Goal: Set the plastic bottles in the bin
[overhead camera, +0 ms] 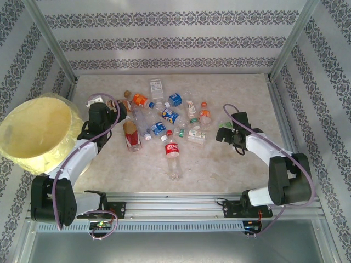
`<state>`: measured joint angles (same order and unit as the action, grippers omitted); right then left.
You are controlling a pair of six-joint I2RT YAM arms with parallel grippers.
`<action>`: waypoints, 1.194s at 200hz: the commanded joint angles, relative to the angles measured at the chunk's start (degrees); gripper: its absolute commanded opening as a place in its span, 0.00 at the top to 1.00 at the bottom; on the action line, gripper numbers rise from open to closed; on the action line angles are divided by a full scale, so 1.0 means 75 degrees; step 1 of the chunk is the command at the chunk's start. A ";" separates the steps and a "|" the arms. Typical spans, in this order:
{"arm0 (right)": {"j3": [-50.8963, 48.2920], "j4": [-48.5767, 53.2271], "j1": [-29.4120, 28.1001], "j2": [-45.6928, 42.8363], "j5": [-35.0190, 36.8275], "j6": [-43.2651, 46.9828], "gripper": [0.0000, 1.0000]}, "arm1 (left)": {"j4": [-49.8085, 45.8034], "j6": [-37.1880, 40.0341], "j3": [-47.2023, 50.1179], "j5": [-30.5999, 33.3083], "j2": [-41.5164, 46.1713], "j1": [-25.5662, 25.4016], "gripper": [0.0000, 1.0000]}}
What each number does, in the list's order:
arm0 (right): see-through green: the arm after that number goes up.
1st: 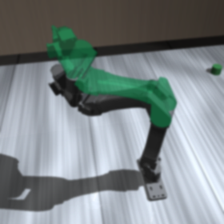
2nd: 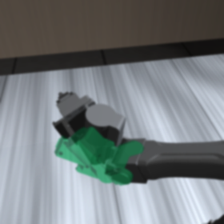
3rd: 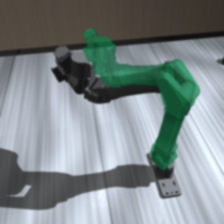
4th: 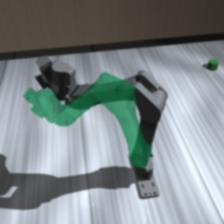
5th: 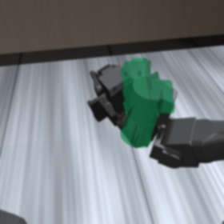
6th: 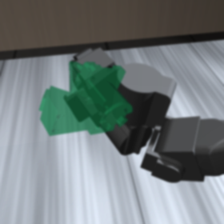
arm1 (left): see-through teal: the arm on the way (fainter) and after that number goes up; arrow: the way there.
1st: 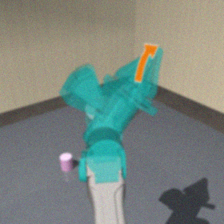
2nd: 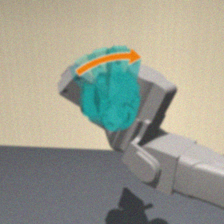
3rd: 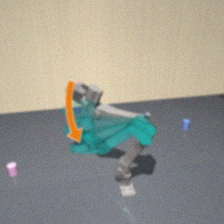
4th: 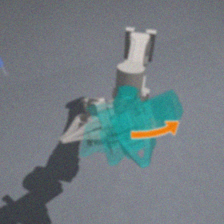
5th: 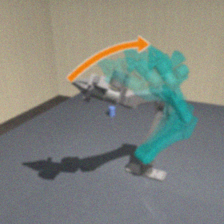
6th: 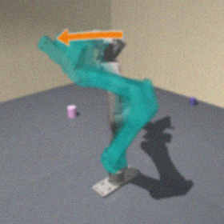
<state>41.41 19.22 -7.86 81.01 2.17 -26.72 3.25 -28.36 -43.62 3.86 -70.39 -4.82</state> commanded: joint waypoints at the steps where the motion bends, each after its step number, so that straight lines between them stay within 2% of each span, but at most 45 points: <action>1: 0.0252 0.0471 -0.0120 0.0345 0.0457 -0.0329 0.02 | 0.0015 -0.0286 -0.0223 -0.0189 -0.0162 -0.0060 0.01; 78: 0.1187 0.0632 -0.0367 0.1325 0.0919 -0.0240 0.10 | 0.0087 -0.0508 -0.0644 -0.0444 -0.0788 -0.0055 0.01; 128: 0.1388 0.0817 -0.0513 0.1562 0.0949 0.0045 0.21 | -0.0076 -0.0344 -0.0688 -0.0316 -0.0772 -0.0061 0.01; 144: 0.1298 0.0795 -0.0533 0.1476 0.0924 0.0035 0.24 | -0.0088 -0.0361 -0.0695 -0.0344 -0.0746 -0.0058 0.00; 170: 0.1039 0.0588 -0.0512 0.1216 0.0758 0.0072 0.38 | -0.0212 -0.0403 -0.0783 -0.0538 -0.0743 -0.0060 0.01; 211: 0.0737 0.0456 -0.0581 0.0726 0.1043 -0.0020 0.43 | -0.0449 -0.0320 -0.1021 -0.1163 -0.0753 -0.0061 0.00; 239: 0.0267 -0.0141 -0.0717 -0.0051 0.1301 0.0026 0.47 | -0.0168 -0.0724 -0.0997 -0.1682 -0.0779 -0.0093 0.01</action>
<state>46.09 21.96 -12.10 85.89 8.71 -26.65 1.58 -31.51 -49.87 -3.99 -76.25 -4.84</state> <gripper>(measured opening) 0.585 0.994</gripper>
